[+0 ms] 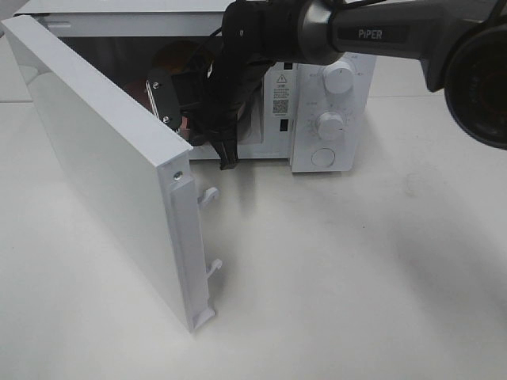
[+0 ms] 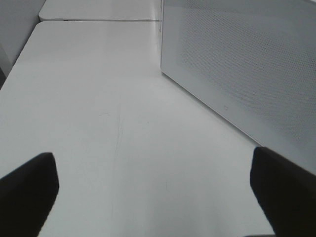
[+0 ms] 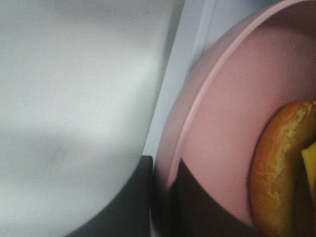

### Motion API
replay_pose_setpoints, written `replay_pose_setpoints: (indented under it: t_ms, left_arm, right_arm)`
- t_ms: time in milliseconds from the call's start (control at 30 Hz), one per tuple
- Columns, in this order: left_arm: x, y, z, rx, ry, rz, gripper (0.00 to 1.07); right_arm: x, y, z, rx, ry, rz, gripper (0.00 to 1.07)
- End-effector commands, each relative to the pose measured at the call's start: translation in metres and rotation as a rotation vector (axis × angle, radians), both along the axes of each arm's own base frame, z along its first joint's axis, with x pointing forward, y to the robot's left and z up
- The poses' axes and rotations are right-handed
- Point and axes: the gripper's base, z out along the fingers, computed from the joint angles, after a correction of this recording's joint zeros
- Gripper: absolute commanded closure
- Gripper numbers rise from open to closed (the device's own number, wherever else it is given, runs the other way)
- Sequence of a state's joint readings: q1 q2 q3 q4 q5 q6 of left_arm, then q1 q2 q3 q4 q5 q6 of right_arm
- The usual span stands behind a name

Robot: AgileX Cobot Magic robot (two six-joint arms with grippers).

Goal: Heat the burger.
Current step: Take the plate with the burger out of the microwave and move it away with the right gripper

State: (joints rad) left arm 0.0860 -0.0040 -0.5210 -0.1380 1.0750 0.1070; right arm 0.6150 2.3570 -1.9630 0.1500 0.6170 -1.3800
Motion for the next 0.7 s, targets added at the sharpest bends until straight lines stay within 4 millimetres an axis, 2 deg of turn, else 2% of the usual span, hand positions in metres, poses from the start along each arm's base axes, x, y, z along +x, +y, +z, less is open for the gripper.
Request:
replay_pose_setpoints:
  t_ms: [33, 433, 700]
  left_arm:
    - [0.0, 0.0, -0.001, 0.005, -0.002, -0.001, 0.09]
    - [0.0, 0.0, -0.001, 0.005, -0.002, -0.001, 0.09]
    - [0.0, 0.0, -0.001, 0.005, -0.002, -0.001, 0.09]
  right_arm:
    - [-0.001, -0.002, 0.025, 0.033, -0.082, 0.033, 1.07]
    - [-0.015, -0.015, 0.042, 0.024, -0.084, 0.116, 1.07]
    - [-0.022, -0.019, 0.041, 0.013, -0.066, 0.131, 1.07]
